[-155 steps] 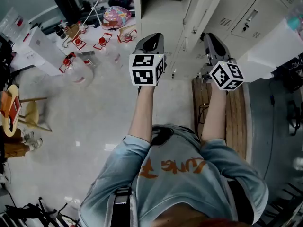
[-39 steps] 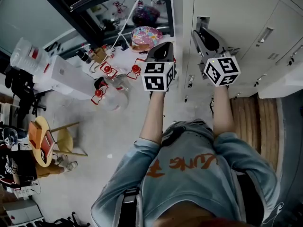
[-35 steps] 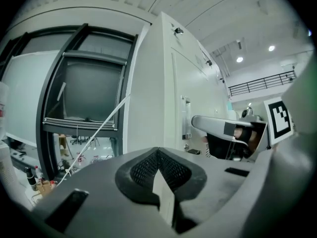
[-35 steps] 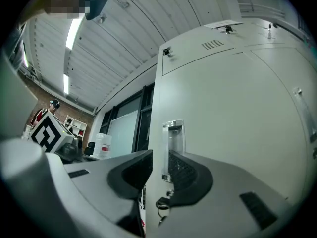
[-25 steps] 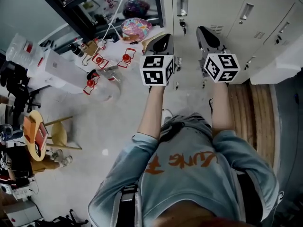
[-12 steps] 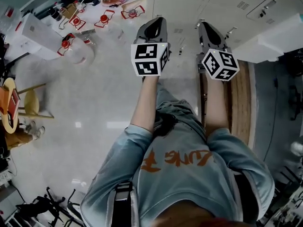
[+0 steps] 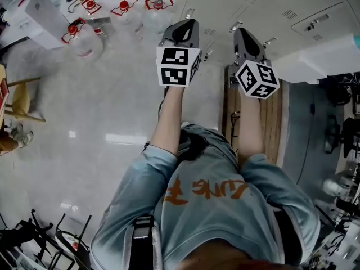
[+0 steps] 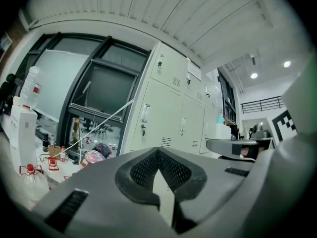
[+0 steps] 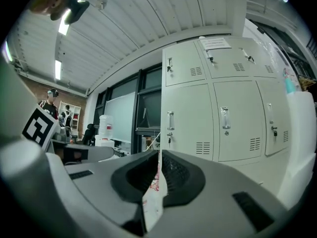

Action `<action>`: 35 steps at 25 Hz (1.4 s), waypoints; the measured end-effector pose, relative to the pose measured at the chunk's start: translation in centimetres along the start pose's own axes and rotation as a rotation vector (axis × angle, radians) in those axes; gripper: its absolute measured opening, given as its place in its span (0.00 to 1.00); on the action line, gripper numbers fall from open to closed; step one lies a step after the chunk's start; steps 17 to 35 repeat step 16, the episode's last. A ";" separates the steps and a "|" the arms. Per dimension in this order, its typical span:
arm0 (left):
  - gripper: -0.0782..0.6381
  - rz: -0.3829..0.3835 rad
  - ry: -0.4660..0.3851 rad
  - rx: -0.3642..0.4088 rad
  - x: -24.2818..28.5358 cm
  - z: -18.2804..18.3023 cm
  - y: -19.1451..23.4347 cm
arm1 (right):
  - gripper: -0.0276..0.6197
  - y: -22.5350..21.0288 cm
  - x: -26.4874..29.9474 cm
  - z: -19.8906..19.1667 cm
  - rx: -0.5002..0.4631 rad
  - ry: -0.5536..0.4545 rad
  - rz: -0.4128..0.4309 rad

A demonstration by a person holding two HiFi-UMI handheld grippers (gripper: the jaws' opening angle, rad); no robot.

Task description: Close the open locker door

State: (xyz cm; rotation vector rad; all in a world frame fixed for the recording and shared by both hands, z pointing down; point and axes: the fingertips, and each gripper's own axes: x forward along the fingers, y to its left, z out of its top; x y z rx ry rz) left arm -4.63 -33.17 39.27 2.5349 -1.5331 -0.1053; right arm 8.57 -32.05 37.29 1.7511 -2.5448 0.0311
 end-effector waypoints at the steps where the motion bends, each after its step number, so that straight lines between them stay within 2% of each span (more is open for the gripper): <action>1: 0.13 -0.002 0.000 -0.001 -0.2 0.0 -0.3 | 0.11 0.0 -0.4 0.0 -0.001 0.004 -0.005; 10: 0.13 -0.078 0.011 0.016 -1.1 -0.6 -4.1 | 0.11 -1.2 -4.7 -0.7 0.007 -0.007 -0.073; 16: 0.13 -0.094 0.008 0.009 -0.8 -1.3 -6.2 | 0.11 -2.0 -6.2 -0.6 -0.019 -0.012 -0.067; 35: 0.13 -0.094 0.008 0.009 -0.8 -1.3 -6.2 | 0.11 -2.0 -6.2 -0.6 -0.019 -0.012 -0.067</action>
